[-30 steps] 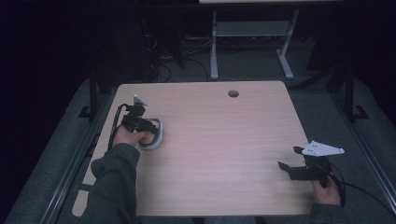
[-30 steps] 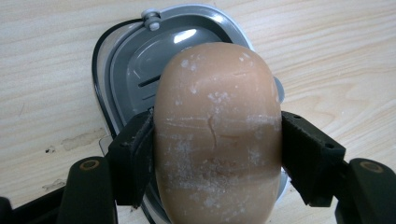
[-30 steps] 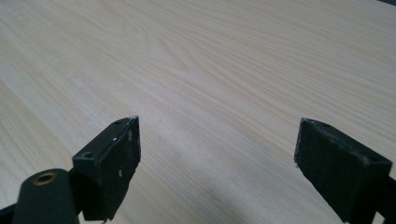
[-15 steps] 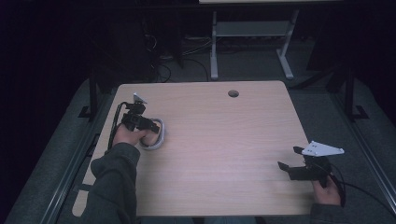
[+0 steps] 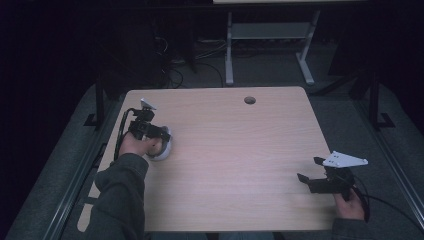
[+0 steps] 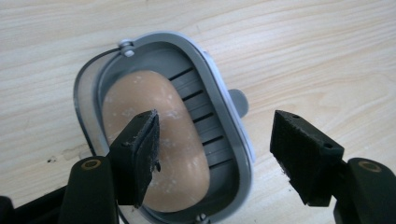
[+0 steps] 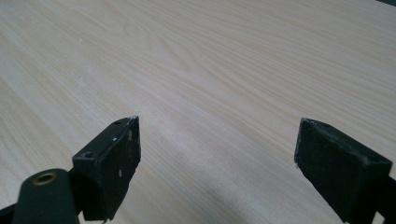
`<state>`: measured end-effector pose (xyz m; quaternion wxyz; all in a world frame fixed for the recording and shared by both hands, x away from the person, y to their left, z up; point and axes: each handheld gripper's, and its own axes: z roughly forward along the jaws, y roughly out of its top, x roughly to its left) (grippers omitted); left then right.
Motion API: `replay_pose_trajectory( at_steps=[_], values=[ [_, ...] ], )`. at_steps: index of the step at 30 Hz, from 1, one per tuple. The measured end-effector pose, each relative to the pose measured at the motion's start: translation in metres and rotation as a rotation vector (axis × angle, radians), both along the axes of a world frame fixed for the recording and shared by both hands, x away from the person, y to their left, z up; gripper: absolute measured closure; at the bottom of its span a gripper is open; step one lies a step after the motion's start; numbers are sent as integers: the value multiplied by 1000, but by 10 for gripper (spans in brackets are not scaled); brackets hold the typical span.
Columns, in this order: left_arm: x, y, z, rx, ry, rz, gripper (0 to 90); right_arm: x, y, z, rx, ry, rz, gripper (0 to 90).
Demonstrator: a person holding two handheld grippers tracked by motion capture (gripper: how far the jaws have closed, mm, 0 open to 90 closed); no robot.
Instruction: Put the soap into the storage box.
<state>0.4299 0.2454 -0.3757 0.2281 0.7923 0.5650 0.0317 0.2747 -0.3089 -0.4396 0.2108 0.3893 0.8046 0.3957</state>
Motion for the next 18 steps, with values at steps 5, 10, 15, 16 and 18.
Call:
replay_pose_trajectory(
  at_steps=[5,10,15,16,18],
  values=[
    [-2,-1,3,-29,-12,-14,327,0,1,0,1,4,-2,140],
    [-5,-2,6,-52,-17,-27,327,0,1,0,1,3,-1,140],
    [-9,-2,11,-86,-31,-42,325,0,1,0,1,5,-3,140],
    [-10,-2,12,-88,-35,-47,325,0,1,0,1,5,-3,140],
    [-11,-3,13,-102,-37,-47,323,0,1,0,1,5,-3,140]
  ],
)
